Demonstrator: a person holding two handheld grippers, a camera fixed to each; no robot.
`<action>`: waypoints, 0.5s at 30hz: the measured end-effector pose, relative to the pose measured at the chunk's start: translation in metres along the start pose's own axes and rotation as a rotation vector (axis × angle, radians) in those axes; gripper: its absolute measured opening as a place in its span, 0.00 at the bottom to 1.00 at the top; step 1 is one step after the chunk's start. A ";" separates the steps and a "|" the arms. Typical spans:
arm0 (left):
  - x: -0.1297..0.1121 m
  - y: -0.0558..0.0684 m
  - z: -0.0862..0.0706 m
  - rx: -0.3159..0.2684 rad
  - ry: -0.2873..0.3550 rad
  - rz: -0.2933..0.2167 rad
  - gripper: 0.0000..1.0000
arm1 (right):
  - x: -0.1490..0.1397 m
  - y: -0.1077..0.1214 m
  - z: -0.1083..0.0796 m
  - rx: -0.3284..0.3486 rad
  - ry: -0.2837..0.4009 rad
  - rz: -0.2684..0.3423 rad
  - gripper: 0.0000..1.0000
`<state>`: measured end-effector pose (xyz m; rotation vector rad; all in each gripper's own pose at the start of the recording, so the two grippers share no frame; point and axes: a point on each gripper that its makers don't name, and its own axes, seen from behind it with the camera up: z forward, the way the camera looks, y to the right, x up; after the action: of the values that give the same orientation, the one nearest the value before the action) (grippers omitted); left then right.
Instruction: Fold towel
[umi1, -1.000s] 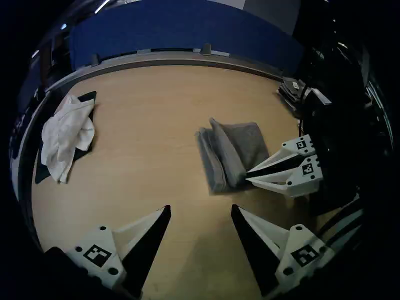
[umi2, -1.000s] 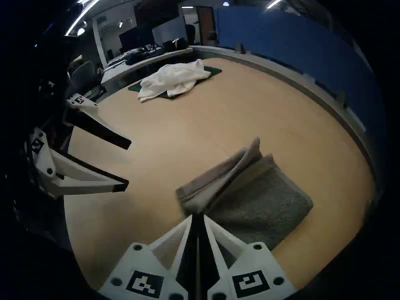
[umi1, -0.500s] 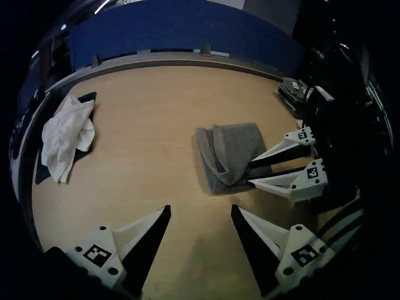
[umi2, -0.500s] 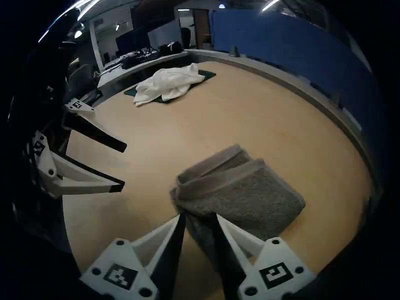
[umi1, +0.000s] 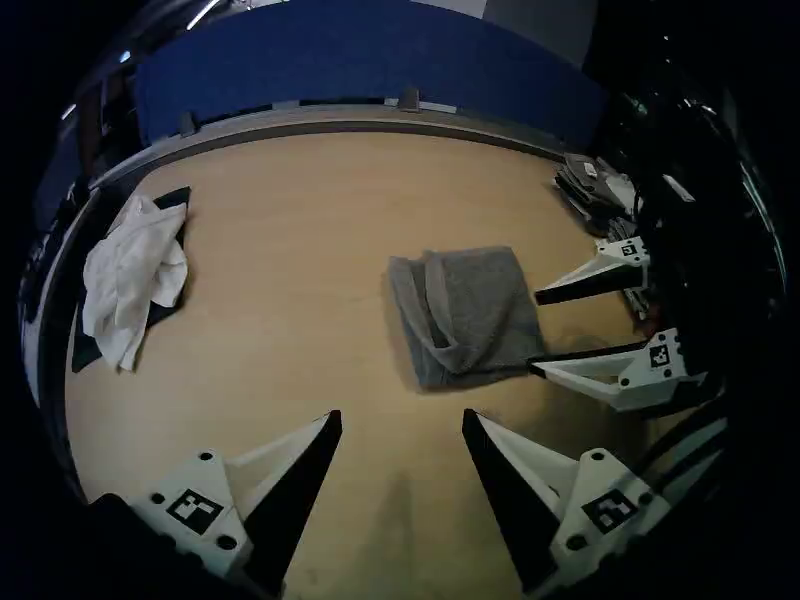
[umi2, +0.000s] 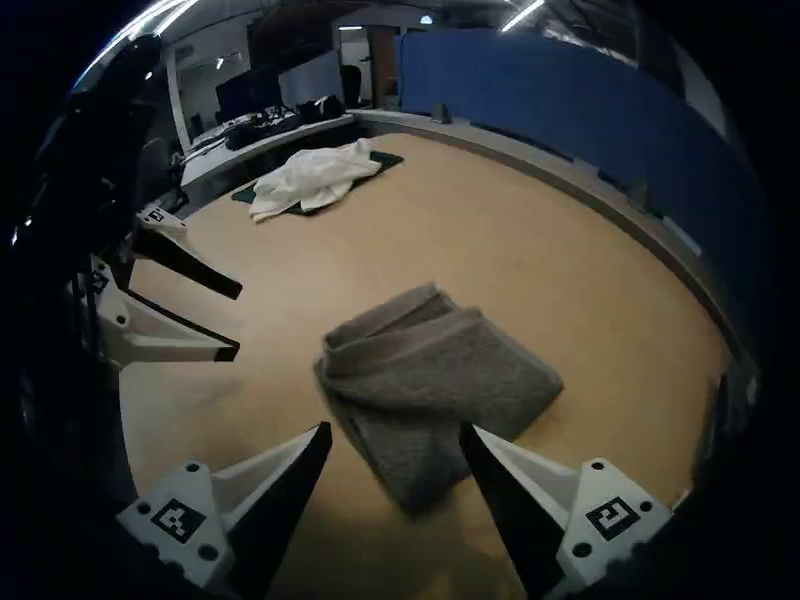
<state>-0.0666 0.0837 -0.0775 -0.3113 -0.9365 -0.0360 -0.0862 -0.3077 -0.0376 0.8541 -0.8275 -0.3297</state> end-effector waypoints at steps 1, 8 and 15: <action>0.000 0.001 0.000 -0.001 0.000 0.001 0.90 | -0.004 0.003 -0.003 -0.007 -0.003 0.002 0.99; 0.003 0.004 0.000 -0.003 0.005 0.000 0.90 | -0.023 0.019 -0.012 -0.038 -0.018 0.030 0.99; 0.005 0.007 -0.001 -0.006 0.006 0.006 0.90 | -0.027 0.018 -0.009 -0.040 -0.025 0.033 1.00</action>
<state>-0.0621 0.0906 -0.0755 -0.3194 -0.9296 -0.0341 -0.0984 -0.2762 -0.0409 0.7993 -0.8546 -0.3275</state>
